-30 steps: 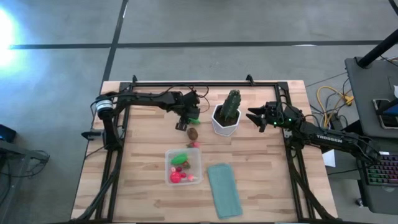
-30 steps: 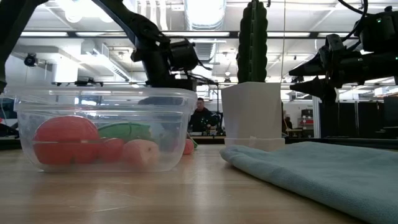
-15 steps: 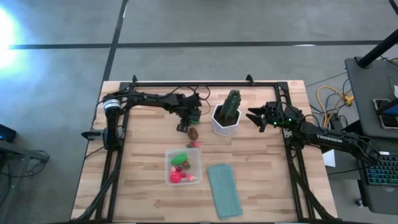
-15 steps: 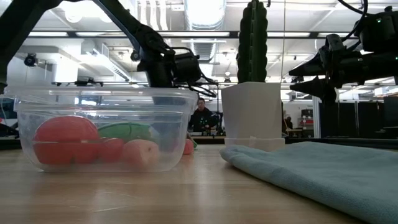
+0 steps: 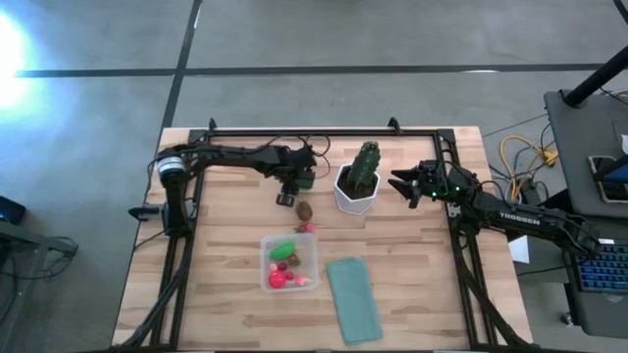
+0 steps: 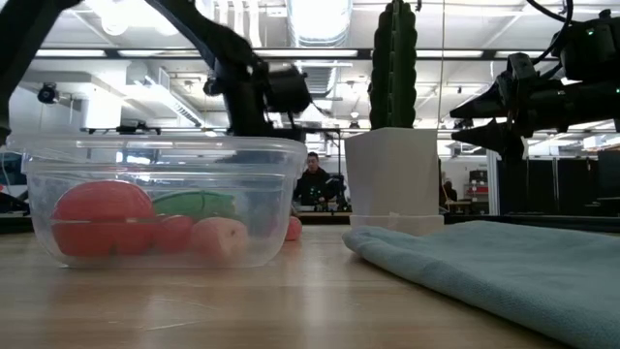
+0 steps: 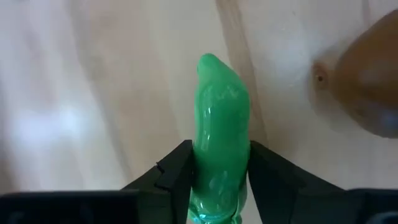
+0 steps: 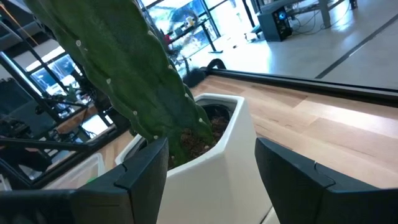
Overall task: Pick and placing Produce into tupperware
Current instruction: Put the green peas into the transparent bin
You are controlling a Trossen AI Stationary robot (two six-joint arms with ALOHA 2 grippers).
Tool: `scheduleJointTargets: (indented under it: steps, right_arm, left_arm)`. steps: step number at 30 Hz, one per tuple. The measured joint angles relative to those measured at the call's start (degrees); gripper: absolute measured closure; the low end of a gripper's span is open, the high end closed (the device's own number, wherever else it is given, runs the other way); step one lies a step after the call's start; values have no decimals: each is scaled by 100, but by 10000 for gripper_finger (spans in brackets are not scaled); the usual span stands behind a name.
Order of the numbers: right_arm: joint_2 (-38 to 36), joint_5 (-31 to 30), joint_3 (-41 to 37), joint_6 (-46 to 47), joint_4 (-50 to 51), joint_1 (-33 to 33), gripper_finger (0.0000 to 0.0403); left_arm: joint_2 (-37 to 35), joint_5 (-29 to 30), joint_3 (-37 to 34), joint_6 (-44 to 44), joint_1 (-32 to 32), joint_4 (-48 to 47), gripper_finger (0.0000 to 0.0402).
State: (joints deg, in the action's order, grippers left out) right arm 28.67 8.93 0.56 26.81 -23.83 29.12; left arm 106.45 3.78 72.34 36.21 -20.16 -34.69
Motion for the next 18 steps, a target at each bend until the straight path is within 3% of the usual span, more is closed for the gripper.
scheduleJointTargets:
  steps: [3,8,13,18]
  right_arm:
    - [0,0,0,0,2,1,170]
    - [2,0,0,0,2,1,170]
    - [-1,0,0,0,2,1,170]
    - [-2,0,0,0,2,0,170]
  left_arm:
    - [-432,-116,169,-477,11,-479,264]
    - [-1452,-997,270,-1243,269,-1192,257]
    - [-2375,-1435,265,-2118,1086,-1619,256]
    - [-2571,-1754,259,-3557,2165,-1322,255]
